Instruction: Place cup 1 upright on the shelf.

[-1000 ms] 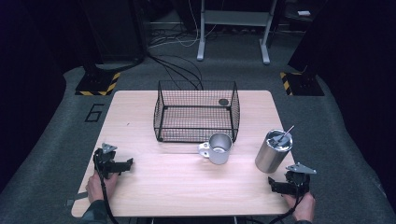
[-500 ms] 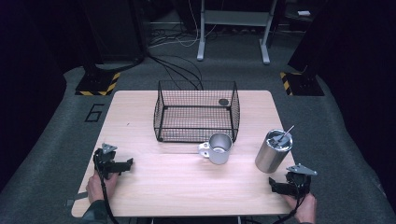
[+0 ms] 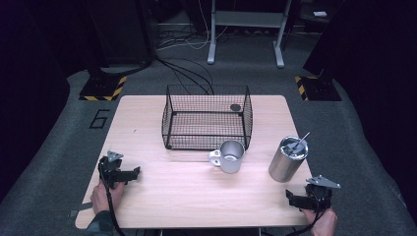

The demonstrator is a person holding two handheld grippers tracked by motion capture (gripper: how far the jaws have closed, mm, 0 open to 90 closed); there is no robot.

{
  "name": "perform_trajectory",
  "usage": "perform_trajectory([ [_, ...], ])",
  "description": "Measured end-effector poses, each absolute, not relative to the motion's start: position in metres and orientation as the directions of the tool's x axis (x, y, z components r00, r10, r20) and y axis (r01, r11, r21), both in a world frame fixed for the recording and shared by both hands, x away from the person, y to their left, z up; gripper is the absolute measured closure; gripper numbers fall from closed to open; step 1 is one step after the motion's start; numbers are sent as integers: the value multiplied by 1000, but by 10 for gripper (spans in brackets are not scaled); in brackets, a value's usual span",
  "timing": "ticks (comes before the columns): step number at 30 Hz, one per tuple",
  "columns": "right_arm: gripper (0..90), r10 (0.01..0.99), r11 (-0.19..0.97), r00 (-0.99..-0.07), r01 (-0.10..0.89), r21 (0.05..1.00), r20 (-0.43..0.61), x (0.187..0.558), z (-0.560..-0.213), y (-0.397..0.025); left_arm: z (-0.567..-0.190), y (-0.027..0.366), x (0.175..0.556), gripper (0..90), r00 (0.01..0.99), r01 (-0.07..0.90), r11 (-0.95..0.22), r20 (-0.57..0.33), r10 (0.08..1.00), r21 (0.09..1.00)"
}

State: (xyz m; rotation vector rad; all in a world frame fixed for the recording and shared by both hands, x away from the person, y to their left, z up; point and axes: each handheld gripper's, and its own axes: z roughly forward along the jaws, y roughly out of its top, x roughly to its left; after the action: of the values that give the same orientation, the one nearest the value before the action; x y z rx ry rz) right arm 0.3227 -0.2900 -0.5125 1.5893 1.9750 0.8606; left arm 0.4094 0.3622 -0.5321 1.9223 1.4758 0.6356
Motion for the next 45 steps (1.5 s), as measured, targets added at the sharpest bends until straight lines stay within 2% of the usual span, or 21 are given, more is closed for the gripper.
perform_trajectory([
  [9, 0, 963, 127, -264, 635, 762, 60, 320, -477, -278, -532, 362, 409, 3, 257, 665, -176, -1, 967, 726],
  [24, 0, 958, 142, -285, 578, 803, 35, 340, -432, -266, -531, 364, 409, 3, 272, 674, -197, 9, 962, 712],
  [45, 0, 964, 109, -263, 537, 837, 43, 372, -417, -258, -532, 363, 410, 3, 261, 668, -181, 0, 965, 722],
])
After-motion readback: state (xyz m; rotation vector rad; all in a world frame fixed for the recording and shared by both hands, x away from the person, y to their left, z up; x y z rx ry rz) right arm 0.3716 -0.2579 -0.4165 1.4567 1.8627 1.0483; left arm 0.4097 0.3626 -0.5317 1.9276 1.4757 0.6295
